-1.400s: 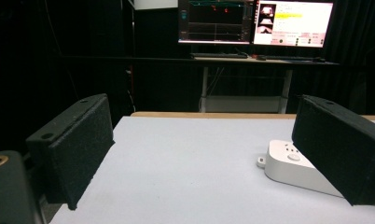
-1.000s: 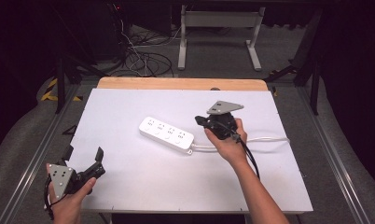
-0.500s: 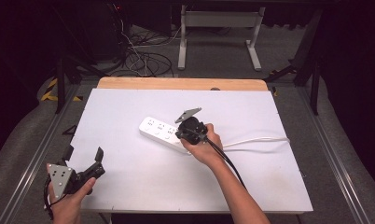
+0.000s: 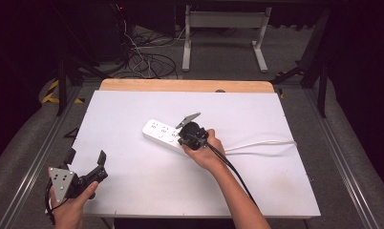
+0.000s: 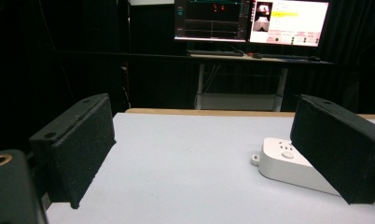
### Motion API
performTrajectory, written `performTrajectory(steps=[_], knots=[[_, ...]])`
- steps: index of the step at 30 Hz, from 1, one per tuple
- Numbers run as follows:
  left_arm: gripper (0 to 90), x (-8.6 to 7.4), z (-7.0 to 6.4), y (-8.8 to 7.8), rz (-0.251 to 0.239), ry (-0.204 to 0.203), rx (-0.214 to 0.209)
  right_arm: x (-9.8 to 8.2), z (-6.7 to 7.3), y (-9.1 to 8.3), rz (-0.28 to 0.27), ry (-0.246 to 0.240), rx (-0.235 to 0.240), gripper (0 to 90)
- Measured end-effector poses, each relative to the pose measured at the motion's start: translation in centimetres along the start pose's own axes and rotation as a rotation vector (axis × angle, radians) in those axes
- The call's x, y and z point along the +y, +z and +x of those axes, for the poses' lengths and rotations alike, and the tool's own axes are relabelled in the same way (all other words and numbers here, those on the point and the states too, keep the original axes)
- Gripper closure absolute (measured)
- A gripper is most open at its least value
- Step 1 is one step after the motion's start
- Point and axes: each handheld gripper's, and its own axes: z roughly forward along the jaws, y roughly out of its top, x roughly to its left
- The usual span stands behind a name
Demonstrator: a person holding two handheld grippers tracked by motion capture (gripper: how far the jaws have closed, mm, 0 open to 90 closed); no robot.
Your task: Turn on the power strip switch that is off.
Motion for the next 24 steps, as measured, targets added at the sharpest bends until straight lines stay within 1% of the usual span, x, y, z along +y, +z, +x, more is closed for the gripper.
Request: performTrajectory(steps=[1,3,4,5,8,10,12,13,15,18,21,22,24], knots=[[7.0,0.0,-0.08,-0.01,-0.002,-0.001,-0.002,0.11,0.19,0.12,0.004,0.001,-0.014,90.0],[7.0,0.0,-0.11,-0.02,-0.002,-0.003,-0.002,0.14,0.2,0.13,0.005,-0.004,-0.018,90.0],[7.0,0.0,-0.06,-0.07,-0.002,0.002,-0.002,0.13,0.15,0.23,0.003,0.003,-0.024,90.0],[7.0,-0.02,-0.06,-0.09,-0.001,-0.004,-0.001,0.11,0.09,0.25,0.0,0.018,-0.017,90.0],[7.0,-0.02,0.11,-0.12,-0.003,-0.005,0.005,0.05,0.14,0.27,-0.001,0.026,-0.019,90.0],[7.0,-0.03,0.12,-0.19,-0.001,-0.013,0.006,0.02,0.3,0.27,-0.002,0.024,-0.031,90.0],[7.0,0.0,0.16,-0.28,-0.002,-0.007,0.007,-0.09,0.45,0.31,-0.009,0.028,-0.041,90.0],[7.0,0.01,0.16,-0.3,-0.004,-0.004,0.007,-0.12,0.52,0.31,-0.01,0.018,-0.049,90.0],[7.0,-0.01,0.13,-0.34,-0.002,-0.007,0.008,-0.11,0.73,0.34,-0.007,0.015,-0.062,90.0],[7.0,-0.02,0.2,-0.37,-0.001,-0.009,0.013,-0.16,0.72,0.35,-0.011,0.032,-0.056,90.0],[7.0,-0.03,0.3,-0.44,0.0,-0.009,0.015,-0.48,0.44,0.34,-0.031,0.063,-0.039,90.0],[7.0,-0.03,0.3,-0.46,0.0,-0.009,0.016,-0.51,0.43,0.35,-0.034,0.067,-0.041,90.0],[7.0,-0.03,0.29,-0.48,0.0,-0.008,0.016,-0.49,0.77,0.42,-0.032,0.052,-0.056,90.0]])
